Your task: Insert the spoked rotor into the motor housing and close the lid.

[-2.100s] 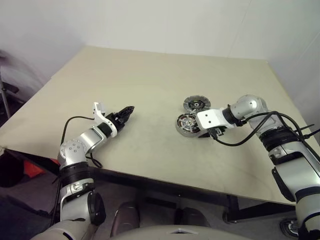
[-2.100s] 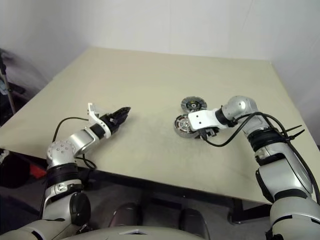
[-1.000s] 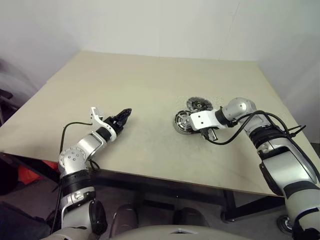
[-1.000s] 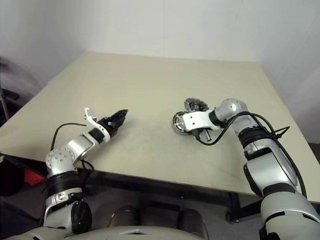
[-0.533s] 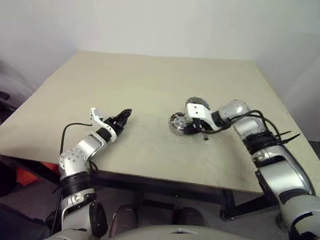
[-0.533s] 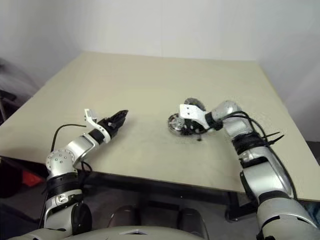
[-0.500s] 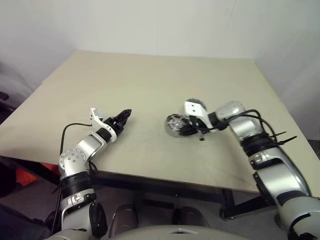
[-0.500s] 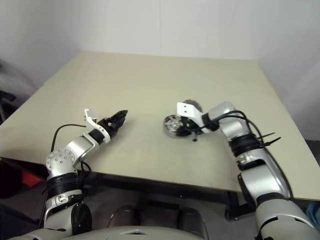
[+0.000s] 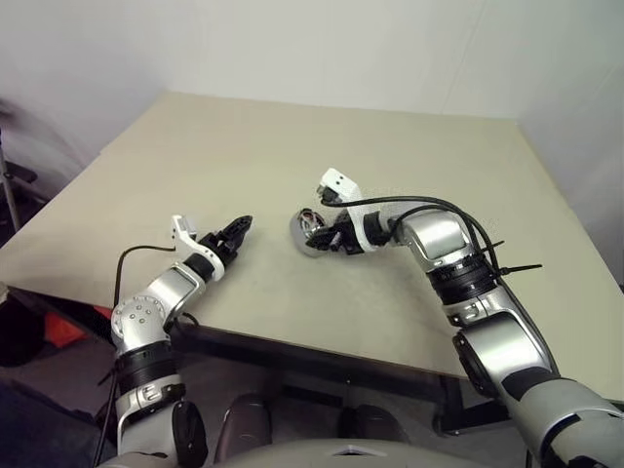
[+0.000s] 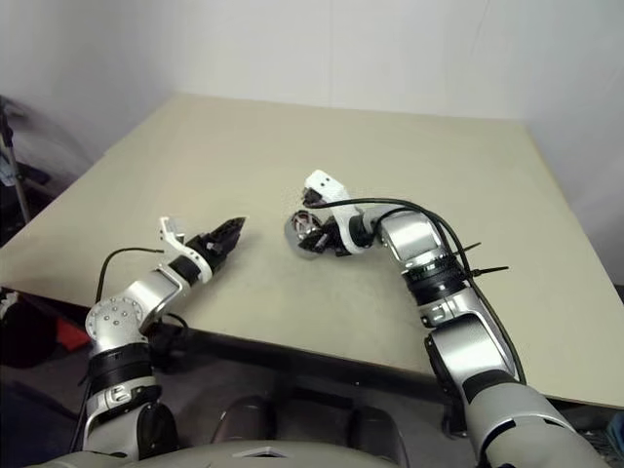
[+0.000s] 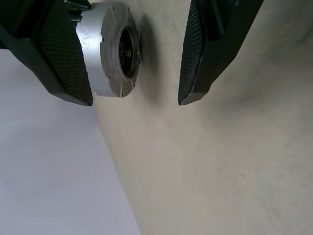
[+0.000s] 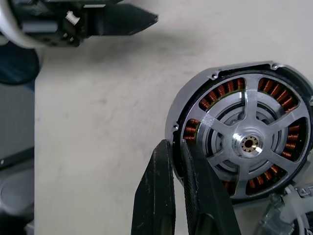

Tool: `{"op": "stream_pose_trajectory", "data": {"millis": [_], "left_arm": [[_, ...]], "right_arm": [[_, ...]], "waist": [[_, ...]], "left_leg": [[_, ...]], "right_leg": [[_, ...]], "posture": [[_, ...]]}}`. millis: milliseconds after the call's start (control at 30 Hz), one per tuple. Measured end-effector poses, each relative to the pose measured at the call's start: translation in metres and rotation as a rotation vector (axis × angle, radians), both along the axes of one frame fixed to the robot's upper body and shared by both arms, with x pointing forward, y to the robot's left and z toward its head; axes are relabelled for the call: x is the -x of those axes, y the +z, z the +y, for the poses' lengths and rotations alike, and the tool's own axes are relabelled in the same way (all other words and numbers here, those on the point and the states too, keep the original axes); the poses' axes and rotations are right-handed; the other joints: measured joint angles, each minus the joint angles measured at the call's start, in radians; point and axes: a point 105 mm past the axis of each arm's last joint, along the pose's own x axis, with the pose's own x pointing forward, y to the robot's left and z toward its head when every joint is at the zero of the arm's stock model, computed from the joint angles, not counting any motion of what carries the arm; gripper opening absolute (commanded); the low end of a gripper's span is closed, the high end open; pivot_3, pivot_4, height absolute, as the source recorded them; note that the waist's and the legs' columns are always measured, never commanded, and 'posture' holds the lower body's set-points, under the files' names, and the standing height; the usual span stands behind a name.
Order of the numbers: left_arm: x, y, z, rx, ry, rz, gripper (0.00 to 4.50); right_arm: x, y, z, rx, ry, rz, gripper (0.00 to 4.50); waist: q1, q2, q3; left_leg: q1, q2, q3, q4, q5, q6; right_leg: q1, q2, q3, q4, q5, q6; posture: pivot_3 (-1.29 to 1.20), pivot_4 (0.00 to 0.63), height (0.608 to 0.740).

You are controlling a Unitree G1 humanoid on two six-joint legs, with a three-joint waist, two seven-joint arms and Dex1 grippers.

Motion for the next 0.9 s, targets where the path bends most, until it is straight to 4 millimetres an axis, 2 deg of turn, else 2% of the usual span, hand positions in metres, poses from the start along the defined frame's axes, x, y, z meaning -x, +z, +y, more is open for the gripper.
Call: {"op": "stream_pose_trajectory", "data": {"millis": [133, 267, 533, 633, 767, 900], "left_arm": [[0.000, 0.003, 0.000, 0.001, -0.001, -0.008, 2.97], [0.001, 0.004, 0.003, -0.007, 0.005, -0.011, 2.97], [0.000, 0.005, 0.007, -0.017, 0.015, -0.013, 2.97], [0.000, 0.005, 0.008, -0.017, 0.018, -0.013, 2.97], [0.000, 0.005, 0.007, -0.018, 0.015, -0.014, 2.97], [0.000, 0.005, 0.003, -0.022, 0.001, -0.013, 2.97]], "right_arm": [[-0.015, 0.000, 0.003, -0.020, -0.113, 0.015, 0.01], [-0.019, 0.001, 0.003, -0.036, -0.170, 0.064, 0.01], [-0.018, 0.000, -0.001, -0.033, -0.201, 0.128, 2.64], [-0.004, 0.012, 0.008, -0.086, -0.112, 0.161, 2.64], [0.015, 0.043, 0.020, -0.218, 0.033, 0.183, 2.64], [0.018, 0.079, 0.023, -0.320, 0.085, 0.124, 2.64]], "waist": [[0.001, 0.000, 0.000], [0.001, 0.000, 0.000], [0.000, 0.000, 0.000], [0.001, 0.000, 0.000], [0.002, 0.000, 0.000], [0.002, 0.000, 0.000]], "left_leg": [[0.001, 0.000, 0.000, -0.003, 0.004, -0.007], [0.002, 0.000, 0.000, -0.003, 0.004, -0.007], [0.003, 0.000, 0.000, -0.007, 0.005, -0.009], [0.003, 0.000, -0.001, -0.009, 0.006, -0.009], [0.003, 0.000, -0.001, -0.009, 0.006, -0.009], [0.004, 0.000, -0.001, -0.009, 0.006, -0.010]], "right_leg": [[0.000, 0.000, 0.000, 0.000, 0.000, 0.000], [0.001, 0.000, 0.000, 0.000, 0.000, 0.000], [0.001, 0.001, 0.000, -0.002, 0.000, 0.000], [0.001, 0.002, 0.000, -0.003, 0.000, 0.000], [0.001, 0.002, 0.000, -0.004, 0.000, 0.001], [0.002, 0.002, 0.000, -0.004, 0.000, 0.001]], "posture": [[0.00, 0.000, 0.740], [0.00, 0.000, 0.740], [0.00, 0.000, 0.740], [0.00, 0.000, 0.740], [0.00, 0.000, 0.740], [0.00, 0.000, 0.740]]}}
